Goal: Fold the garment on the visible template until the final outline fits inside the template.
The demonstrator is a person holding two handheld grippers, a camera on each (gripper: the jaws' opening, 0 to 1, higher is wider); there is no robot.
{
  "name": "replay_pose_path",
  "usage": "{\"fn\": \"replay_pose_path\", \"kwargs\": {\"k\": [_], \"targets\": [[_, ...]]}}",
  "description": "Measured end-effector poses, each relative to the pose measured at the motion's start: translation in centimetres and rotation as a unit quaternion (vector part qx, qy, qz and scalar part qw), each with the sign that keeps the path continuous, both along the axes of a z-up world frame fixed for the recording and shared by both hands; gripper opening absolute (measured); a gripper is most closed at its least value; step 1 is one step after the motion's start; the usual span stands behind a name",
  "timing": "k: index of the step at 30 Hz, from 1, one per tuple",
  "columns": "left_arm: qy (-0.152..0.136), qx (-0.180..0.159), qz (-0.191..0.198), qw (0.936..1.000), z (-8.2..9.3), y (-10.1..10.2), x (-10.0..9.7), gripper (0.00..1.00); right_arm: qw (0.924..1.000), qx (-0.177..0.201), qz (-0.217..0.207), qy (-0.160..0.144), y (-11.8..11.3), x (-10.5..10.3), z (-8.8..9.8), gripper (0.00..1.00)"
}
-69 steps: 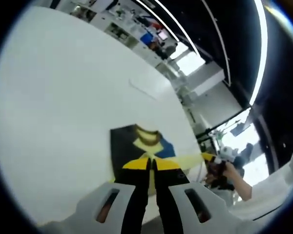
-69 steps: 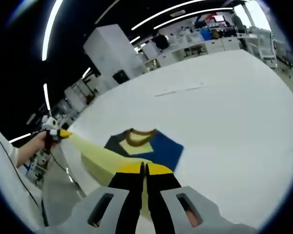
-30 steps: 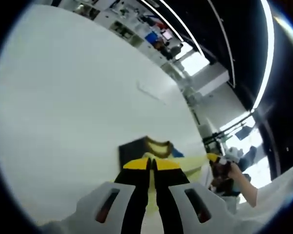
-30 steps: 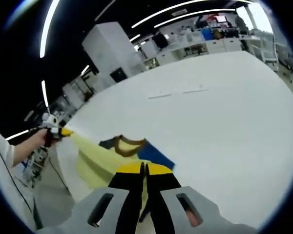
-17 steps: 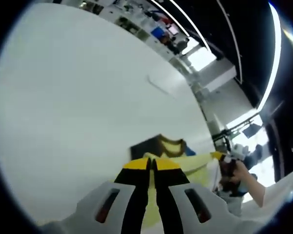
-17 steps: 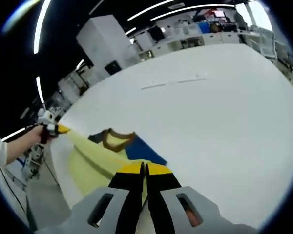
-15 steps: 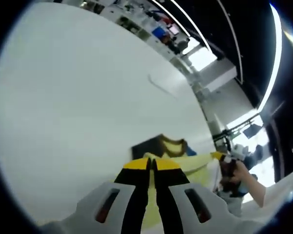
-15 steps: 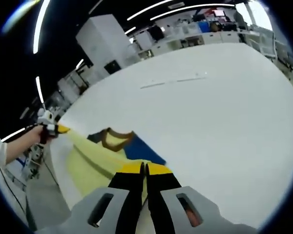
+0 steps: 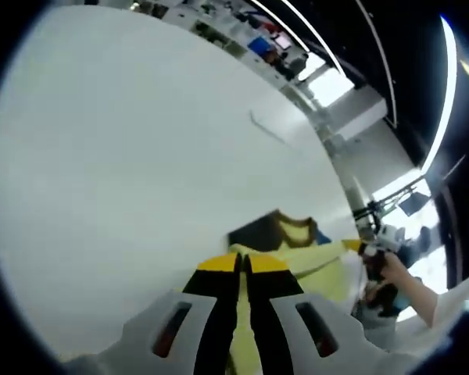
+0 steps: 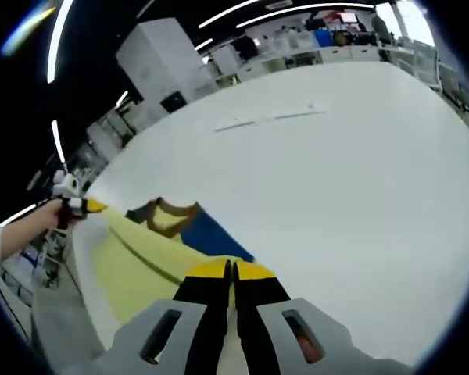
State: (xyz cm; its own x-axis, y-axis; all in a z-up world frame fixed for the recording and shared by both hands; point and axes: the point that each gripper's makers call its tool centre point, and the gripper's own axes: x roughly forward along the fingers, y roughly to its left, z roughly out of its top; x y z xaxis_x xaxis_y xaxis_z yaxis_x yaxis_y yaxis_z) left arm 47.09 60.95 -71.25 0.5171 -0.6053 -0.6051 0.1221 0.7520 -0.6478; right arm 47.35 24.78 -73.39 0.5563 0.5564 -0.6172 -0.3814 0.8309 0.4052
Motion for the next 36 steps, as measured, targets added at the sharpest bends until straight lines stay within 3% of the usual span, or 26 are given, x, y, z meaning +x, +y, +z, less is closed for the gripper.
{"fn": "replay_pose_path", "kwargs": {"k": [15,36], "targets": [[0.019,0.011,0.002,0.9998,-2.0,0.0,0.1,0.00,0.9999,-0.007,-0.002,0.011,-0.6,0.3,-2.2,0.03],[0.028,0.028,-0.008,0.9992,-3.1,0.0,-0.2,0.00,0.9998,-0.018,0.005,0.003,-0.8,0.2,-2.7,0.03]]}}
